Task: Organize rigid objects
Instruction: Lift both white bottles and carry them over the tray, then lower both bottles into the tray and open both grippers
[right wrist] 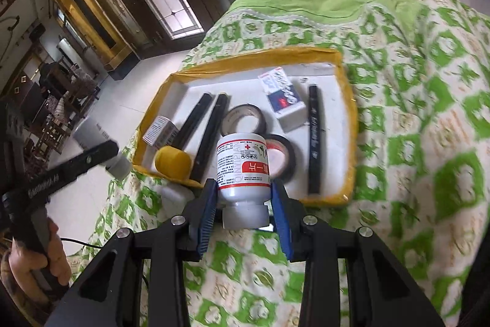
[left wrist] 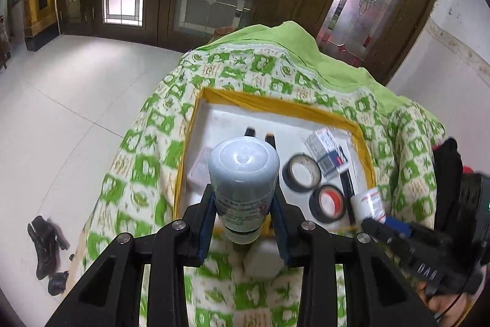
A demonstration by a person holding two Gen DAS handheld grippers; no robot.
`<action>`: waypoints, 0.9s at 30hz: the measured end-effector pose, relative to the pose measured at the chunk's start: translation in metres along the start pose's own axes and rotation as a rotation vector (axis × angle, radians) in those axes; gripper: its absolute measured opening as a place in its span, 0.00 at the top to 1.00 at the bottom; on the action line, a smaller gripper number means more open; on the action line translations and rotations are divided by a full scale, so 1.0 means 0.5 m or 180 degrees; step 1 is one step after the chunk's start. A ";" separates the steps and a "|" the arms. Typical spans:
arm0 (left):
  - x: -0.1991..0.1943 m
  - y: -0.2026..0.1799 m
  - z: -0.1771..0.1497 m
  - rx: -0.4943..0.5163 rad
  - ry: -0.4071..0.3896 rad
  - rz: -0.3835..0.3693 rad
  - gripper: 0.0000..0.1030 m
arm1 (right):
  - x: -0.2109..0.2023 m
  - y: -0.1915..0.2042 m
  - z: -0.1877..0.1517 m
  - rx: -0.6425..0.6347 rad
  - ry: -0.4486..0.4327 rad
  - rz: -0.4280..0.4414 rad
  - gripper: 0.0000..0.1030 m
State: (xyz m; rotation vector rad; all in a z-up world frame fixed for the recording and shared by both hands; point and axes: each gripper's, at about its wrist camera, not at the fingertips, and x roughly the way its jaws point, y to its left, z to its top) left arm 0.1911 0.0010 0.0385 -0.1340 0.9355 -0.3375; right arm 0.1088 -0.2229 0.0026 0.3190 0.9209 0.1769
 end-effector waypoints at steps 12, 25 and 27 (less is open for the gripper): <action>0.109 0.001 0.101 0.0003 0.0291 -0.0053 0.65 | 0.117 0.028 0.043 0.0098 0.0296 0.0283 0.66; 0.222 0.014 0.145 -0.0054 0.0567 0.0072 0.66 | 0.195 0.011 0.062 0.0201 0.0419 0.0184 0.66; 0.239 0.015 0.148 -0.0038 0.0596 0.0148 0.66 | 0.197 0.001 0.068 0.0191 0.0381 0.0138 0.66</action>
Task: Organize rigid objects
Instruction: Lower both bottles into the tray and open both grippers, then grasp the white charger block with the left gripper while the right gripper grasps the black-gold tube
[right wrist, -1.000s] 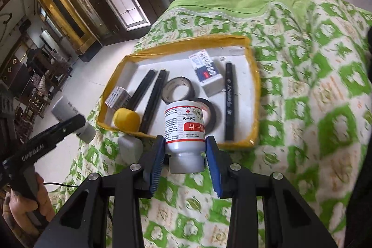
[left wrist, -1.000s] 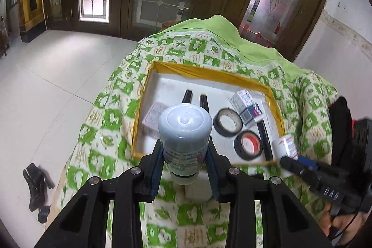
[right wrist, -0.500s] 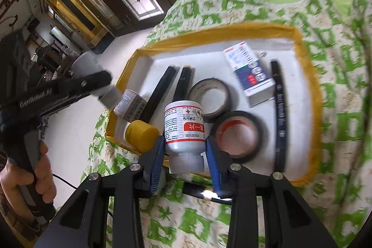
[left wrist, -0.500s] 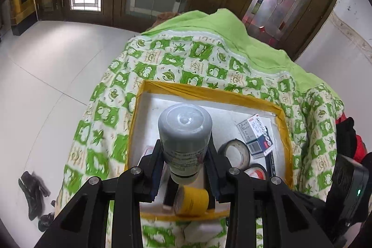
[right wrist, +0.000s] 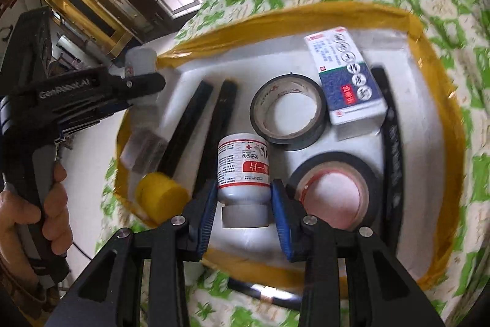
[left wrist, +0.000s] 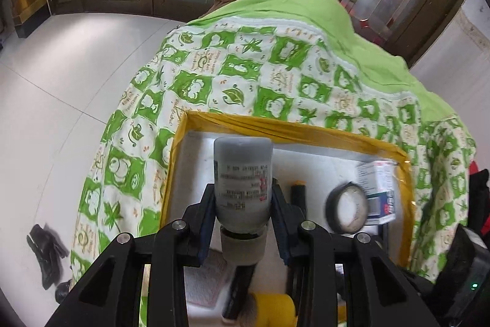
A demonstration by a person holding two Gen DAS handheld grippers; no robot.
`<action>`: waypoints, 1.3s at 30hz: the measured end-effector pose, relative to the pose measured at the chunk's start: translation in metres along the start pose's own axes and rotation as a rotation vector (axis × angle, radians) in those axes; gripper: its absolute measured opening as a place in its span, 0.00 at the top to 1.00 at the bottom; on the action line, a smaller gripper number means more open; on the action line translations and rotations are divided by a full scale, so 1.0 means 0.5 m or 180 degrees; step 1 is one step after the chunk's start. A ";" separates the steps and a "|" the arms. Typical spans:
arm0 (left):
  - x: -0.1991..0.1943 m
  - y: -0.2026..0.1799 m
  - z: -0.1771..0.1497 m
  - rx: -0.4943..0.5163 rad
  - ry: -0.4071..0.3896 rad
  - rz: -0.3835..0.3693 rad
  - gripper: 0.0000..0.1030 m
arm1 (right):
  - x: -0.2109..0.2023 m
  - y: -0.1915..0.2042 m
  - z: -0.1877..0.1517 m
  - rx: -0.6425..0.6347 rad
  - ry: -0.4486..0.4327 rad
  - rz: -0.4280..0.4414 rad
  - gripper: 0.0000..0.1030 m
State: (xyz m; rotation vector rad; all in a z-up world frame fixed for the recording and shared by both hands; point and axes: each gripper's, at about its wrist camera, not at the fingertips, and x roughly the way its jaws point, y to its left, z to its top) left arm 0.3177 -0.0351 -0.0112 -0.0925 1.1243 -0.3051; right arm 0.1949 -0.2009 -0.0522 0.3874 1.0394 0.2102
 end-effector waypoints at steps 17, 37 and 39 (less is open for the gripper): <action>-0.073 -0.001 -0.048 0.0112 -0.0259 -0.0099 0.40 | -0.046 -0.008 -0.012 -0.0006 -0.0272 0.0082 0.51; -0.122 -0.065 -0.390 0.0467 -0.0328 -0.0010 0.27 | -0.212 -0.073 -0.211 0.0512 -0.0372 0.0152 0.42; -0.118 -0.074 -0.395 0.0547 -0.0320 0.0041 0.27 | -0.207 -0.073 -0.217 0.0475 -0.0354 0.0093 0.42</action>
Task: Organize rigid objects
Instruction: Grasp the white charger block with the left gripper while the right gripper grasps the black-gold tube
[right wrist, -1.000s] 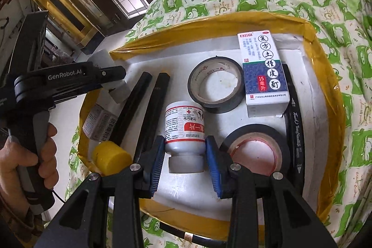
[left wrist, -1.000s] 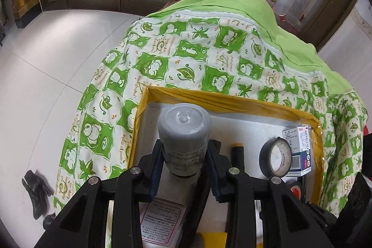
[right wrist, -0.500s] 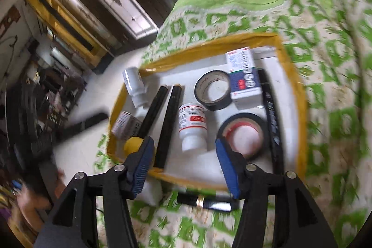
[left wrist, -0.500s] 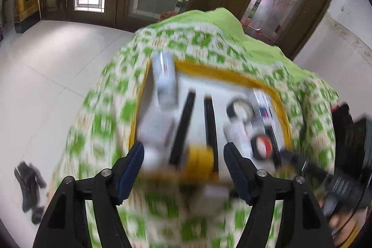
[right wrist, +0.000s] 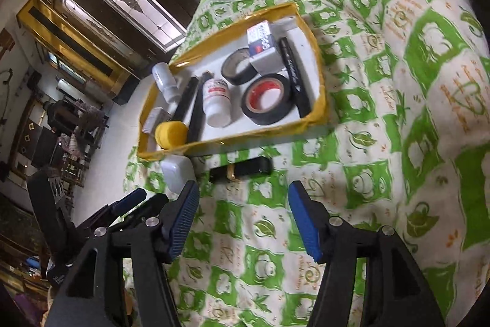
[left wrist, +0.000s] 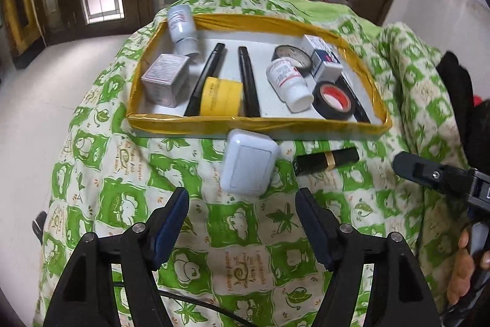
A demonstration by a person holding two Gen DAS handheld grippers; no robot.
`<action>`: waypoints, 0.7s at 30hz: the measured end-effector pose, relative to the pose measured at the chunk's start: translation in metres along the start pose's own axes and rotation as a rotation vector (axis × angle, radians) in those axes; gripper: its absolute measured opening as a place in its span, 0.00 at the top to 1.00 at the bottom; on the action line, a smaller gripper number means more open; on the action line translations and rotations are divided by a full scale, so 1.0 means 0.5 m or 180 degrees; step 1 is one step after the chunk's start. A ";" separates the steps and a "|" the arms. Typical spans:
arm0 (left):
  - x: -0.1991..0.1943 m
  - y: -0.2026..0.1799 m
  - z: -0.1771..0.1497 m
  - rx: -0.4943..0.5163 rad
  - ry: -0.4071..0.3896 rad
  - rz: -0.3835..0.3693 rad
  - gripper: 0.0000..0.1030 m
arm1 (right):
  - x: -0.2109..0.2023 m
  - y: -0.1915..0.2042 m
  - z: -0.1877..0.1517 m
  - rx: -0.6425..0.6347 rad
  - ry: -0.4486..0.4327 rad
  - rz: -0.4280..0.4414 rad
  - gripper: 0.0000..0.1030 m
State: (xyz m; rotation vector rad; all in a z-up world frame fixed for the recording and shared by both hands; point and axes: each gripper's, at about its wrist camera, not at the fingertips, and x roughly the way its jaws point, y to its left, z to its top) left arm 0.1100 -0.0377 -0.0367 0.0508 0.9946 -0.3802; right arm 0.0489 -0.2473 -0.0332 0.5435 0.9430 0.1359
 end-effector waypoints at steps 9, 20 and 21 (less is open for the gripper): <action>0.029 -0.007 0.015 0.0078 -0.0003 0.0062 0.27 | 0.028 0.007 -0.010 -0.0106 0.0094 -0.0151 0.42; 0.068 -0.005 0.024 0.0066 0.0157 -0.0035 0.59 | 0.049 0.028 0.001 -0.0330 0.0162 -0.0163 0.42; 0.059 0.001 0.023 -0.0012 0.0151 -0.0105 0.59 | 0.049 0.029 0.001 -0.0351 0.0155 -0.0181 0.42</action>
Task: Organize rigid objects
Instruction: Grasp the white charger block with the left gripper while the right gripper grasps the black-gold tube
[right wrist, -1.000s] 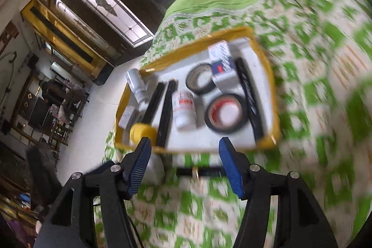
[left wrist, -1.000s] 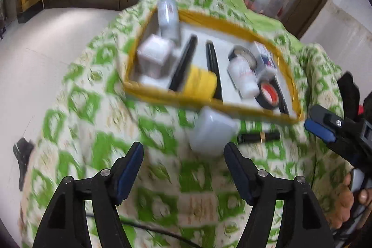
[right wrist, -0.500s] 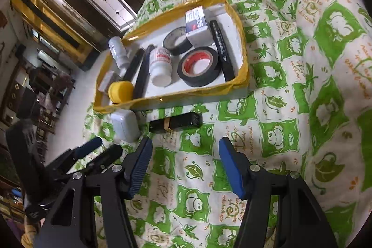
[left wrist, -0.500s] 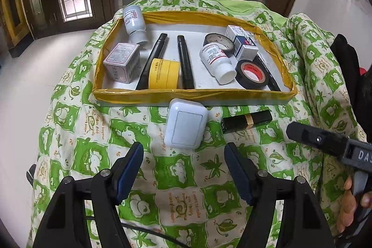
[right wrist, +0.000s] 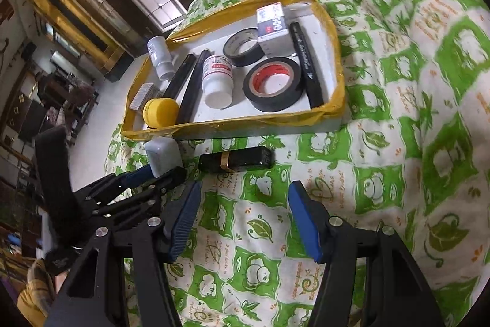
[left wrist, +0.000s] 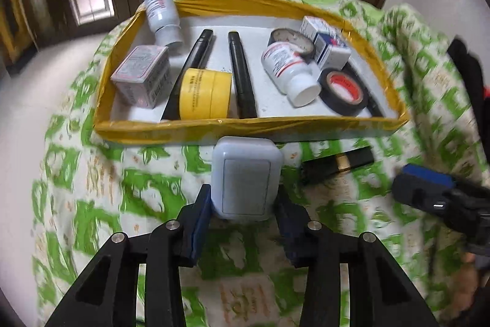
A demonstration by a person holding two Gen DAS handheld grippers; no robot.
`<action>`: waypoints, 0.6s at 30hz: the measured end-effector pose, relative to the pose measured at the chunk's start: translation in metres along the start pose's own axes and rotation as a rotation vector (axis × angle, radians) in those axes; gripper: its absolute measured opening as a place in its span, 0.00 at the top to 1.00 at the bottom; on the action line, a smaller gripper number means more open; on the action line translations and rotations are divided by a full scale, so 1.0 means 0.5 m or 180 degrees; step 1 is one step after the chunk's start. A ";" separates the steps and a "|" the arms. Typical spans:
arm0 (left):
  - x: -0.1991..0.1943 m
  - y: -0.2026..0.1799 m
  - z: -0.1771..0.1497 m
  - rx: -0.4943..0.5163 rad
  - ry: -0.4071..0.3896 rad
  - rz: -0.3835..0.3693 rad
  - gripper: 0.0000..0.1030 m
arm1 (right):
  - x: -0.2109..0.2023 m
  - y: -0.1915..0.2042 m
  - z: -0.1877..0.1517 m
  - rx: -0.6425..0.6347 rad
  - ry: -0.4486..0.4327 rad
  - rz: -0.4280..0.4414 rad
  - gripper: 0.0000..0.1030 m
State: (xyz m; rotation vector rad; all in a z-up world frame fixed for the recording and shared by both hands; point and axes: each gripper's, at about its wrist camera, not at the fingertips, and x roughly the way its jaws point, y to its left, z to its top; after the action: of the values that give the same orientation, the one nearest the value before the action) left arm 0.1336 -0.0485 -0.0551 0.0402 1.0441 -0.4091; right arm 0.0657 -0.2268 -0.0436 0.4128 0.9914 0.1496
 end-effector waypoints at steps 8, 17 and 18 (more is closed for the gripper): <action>-0.068 0.050 -0.041 -0.0733 -0.0074 -0.0504 0.60 | 0.037 -0.001 0.014 0.0034 0.0075 0.0021 0.42; -0.058 0.065 -0.048 -0.0902 -0.0028 -0.0454 0.59 | 0.082 0.041 0.028 -0.0373 0.0096 -0.0075 0.42; -0.062 0.067 -0.048 -0.0893 -0.0046 -0.0427 0.59 | 0.087 0.038 0.028 -0.0346 0.0141 -0.0034 0.42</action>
State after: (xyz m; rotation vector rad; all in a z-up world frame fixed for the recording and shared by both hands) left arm 0.1117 -0.0027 -0.0467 -0.2842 1.0852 -0.3800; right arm 0.1022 -0.2000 -0.0632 0.3059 1.0238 0.2029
